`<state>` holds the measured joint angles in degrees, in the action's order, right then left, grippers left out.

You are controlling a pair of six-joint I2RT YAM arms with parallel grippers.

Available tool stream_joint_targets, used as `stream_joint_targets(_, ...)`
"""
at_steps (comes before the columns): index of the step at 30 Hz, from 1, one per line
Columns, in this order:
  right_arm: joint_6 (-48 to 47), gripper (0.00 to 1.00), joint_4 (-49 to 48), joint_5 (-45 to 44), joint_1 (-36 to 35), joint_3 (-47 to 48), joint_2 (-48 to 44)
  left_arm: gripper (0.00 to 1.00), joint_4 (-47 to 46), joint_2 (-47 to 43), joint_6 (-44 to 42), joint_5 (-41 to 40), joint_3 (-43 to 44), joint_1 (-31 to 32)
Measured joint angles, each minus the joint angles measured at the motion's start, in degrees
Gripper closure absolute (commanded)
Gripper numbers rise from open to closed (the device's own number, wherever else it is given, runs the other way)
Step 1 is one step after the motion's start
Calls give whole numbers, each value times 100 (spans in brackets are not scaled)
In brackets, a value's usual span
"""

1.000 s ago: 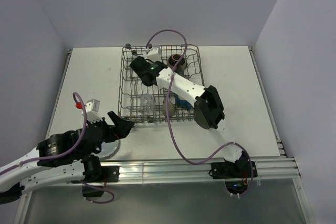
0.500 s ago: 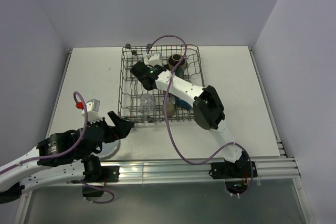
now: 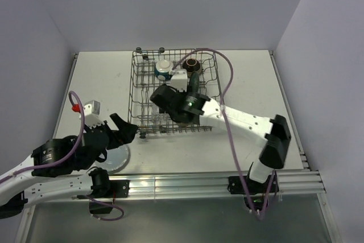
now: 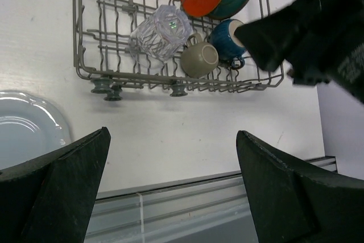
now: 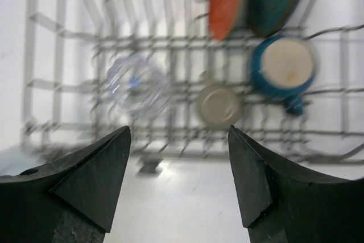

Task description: Load the mixed dishes into the dish rack

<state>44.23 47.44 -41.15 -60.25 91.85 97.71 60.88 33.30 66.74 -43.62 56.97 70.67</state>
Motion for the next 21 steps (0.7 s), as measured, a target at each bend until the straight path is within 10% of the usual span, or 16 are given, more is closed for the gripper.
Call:
stream_joint_targets(11, 1180, 25, -1829, 754, -1456, -2302, -1019, 1, -793, 1434, -1432, 186, 809, -245)
stream_joint_targets(21, 1537, 27, -4133, 1565, -1906, -3521, -1014, 1, -1657, 2044, -2736, 2094, 1475, -2809)
